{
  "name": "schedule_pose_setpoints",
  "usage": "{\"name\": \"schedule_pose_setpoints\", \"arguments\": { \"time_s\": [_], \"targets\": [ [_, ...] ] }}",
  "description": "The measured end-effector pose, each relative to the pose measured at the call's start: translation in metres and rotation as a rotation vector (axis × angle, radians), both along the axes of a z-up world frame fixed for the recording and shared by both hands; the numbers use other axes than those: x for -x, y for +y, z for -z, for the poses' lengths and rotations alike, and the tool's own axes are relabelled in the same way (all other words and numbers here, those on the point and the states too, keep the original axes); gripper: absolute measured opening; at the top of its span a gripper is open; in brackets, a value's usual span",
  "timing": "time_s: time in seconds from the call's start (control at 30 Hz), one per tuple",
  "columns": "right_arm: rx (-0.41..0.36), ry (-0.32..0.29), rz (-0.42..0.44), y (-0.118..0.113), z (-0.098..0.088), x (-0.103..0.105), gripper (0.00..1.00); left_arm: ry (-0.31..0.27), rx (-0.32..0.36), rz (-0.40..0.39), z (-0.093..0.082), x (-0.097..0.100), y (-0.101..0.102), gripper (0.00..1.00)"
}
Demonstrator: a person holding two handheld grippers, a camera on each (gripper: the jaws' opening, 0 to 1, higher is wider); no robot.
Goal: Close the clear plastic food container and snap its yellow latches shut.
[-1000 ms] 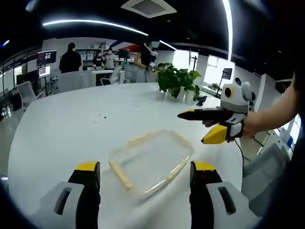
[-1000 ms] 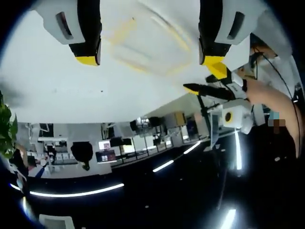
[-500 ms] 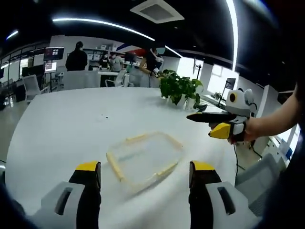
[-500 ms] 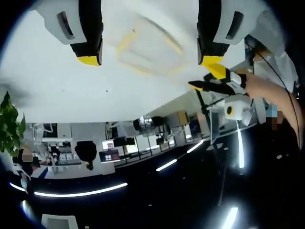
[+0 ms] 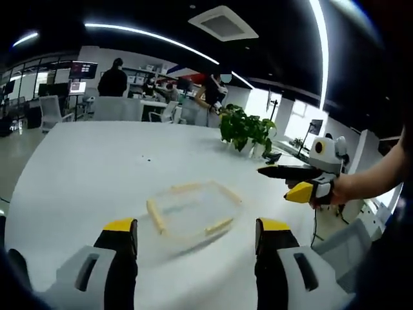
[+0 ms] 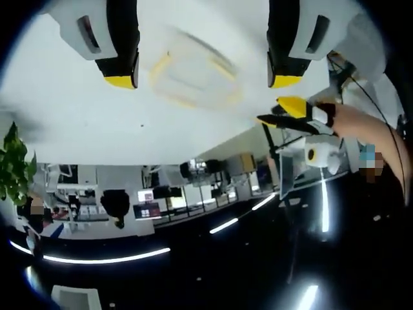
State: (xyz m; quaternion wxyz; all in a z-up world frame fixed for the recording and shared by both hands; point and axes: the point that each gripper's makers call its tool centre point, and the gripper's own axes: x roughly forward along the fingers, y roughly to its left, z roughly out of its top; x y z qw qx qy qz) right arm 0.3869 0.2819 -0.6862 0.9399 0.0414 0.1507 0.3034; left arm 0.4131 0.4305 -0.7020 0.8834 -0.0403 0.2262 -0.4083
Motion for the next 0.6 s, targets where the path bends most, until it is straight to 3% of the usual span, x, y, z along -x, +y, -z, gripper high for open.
{"name": "schedule_pose_setpoints", "arguments": {
  "time_s": [0.33,0.6],
  "targets": [
    [-0.037,-0.003,0.054,-0.009,-0.014,0.016,0.81,0.004,0.013,-0.011,-0.001,0.019,0.009,0.74],
    [-0.016,0.000,0.069,-0.013,-0.012,0.030,0.81,-0.002,0.024,-0.018,-0.001,0.030,0.017,0.72]
  ]
}}
